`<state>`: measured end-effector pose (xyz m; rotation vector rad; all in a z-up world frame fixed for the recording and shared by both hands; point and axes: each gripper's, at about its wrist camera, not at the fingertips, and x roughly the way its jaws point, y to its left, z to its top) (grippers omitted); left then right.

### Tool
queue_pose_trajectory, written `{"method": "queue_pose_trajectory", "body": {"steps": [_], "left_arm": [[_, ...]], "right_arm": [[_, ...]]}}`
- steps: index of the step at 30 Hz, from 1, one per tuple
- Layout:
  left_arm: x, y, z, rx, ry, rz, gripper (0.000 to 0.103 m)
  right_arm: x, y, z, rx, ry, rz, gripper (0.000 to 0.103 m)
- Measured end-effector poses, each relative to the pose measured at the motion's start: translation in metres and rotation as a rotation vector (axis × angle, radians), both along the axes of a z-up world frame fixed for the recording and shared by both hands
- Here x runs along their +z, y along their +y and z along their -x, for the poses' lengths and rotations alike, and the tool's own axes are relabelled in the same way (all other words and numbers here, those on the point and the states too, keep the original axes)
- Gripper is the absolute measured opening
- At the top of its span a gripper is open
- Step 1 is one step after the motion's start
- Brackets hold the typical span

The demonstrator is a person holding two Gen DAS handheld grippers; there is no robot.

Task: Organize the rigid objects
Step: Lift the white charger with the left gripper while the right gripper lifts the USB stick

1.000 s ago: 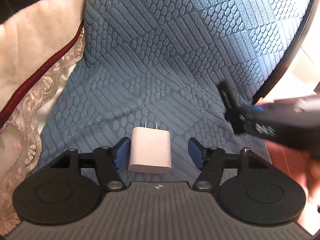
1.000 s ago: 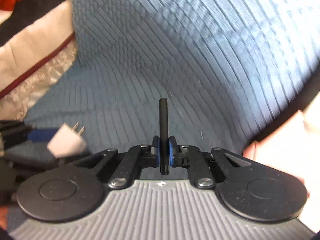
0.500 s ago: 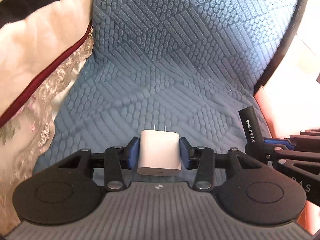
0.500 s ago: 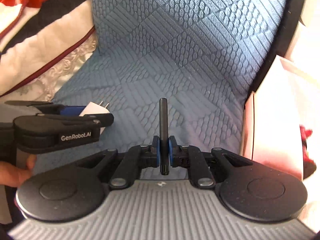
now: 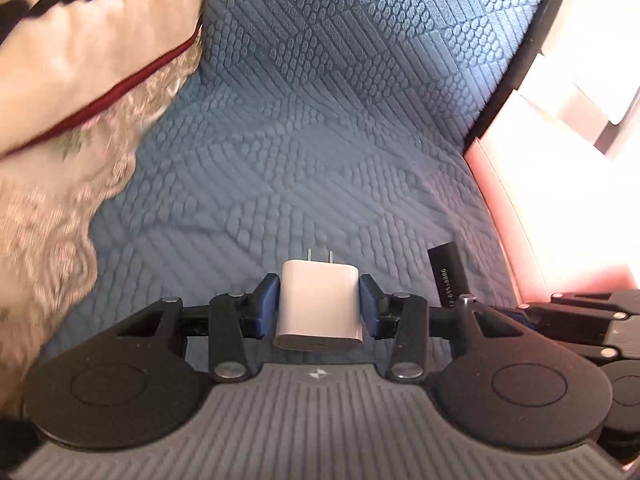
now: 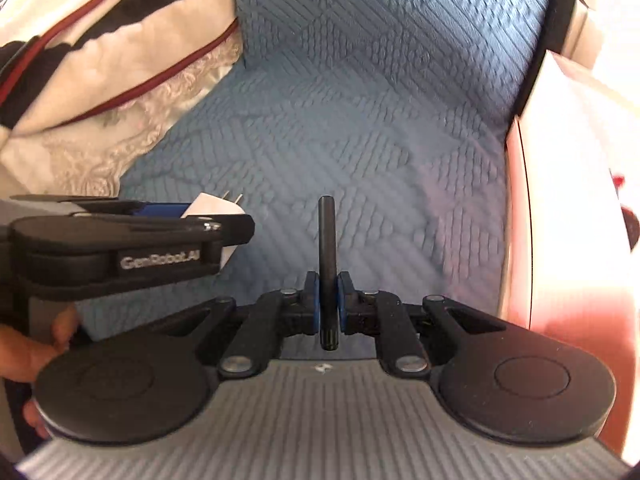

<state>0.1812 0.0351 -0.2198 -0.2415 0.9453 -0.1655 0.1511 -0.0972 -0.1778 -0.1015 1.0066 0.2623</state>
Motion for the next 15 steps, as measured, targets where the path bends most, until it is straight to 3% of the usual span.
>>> {"method": "queue_pose_trajectory", "body": {"steps": [8, 15], "left_arm": [[-0.004, 0.000, 0.014, 0.019, 0.034, -0.001, 0.049], [-0.007, 0.008, 0.009, 0.032, 0.053, 0.033, 0.062]], "right_arm": [[-0.004, -0.011, 0.022, -0.027, -0.009, 0.018, 0.013], [-0.016, -0.011, 0.014, -0.050, 0.018, 0.032, 0.013]]}}
